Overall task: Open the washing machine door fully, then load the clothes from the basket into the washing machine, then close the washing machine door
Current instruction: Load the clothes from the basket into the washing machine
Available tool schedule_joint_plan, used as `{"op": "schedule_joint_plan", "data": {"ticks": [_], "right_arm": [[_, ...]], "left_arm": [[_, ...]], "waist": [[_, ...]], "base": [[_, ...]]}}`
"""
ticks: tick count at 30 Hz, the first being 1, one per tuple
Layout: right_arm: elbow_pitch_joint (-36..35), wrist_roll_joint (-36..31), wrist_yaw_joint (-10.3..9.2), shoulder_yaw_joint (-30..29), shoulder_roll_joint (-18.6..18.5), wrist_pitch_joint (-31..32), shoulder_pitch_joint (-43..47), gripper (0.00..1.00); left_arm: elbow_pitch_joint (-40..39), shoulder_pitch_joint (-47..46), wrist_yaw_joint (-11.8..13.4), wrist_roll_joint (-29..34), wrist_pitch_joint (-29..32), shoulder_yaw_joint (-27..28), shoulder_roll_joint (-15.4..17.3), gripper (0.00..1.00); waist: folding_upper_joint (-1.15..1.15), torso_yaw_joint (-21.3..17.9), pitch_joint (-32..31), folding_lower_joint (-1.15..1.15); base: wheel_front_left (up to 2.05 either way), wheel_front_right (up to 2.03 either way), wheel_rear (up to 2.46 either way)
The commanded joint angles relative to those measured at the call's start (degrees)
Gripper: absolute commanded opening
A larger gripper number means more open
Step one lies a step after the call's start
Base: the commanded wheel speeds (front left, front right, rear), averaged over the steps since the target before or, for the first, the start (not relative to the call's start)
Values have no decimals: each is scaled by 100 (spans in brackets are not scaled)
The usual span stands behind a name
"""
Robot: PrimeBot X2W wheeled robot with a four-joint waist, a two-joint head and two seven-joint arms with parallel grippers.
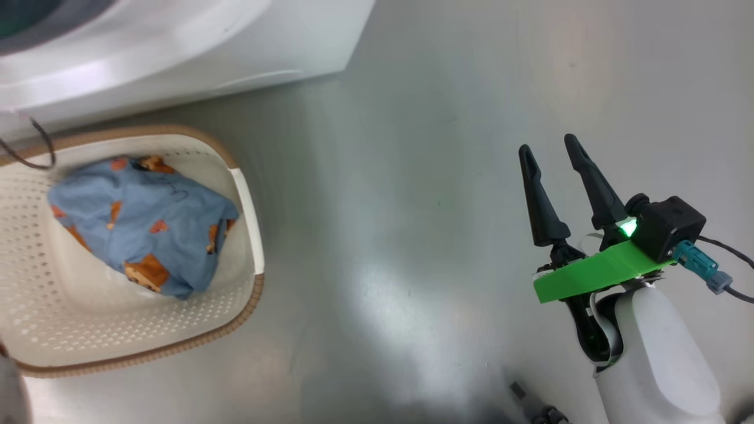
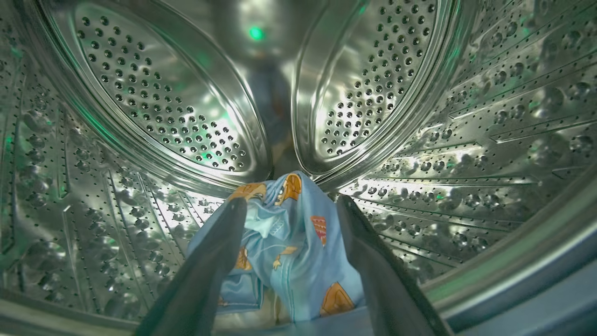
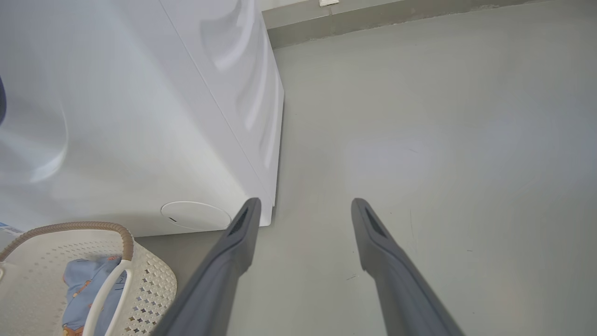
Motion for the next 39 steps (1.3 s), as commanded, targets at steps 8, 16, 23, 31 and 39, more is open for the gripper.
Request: {"op": "schedule_joint_plan", "data": {"ticks": [8,16,23,31,39], "right_arm": [[45,-92,17,133,29,-27,339,100],[133,-209,17,127,29,-27,440,100],[187,-247,17,85,29,-27,516,100],[239,-216,17,151,29,-27,631,100],[239,-260,17,149,29,-27,794,100]], "left_arm": [[-1044,1367,129,-166,-64,206,95,100],[-2085,2549,327,-136,-69,267,-52,100],[-2903,3520,458,-190,-70,424,-260,100],[-3773,4476,537,15,-70,606,-552,100],[-4271,5404,548,388,-71,823,-809,100]], "waist": [[0,222,-602,1],[0,286,-944,1],[0,328,-1226,1],[0,300,-1576,1],[0,215,-1987,1]], "base": [[0,0,0],[0,0,0],[0,0,0],[0,0,0],[0,0,0]]}}
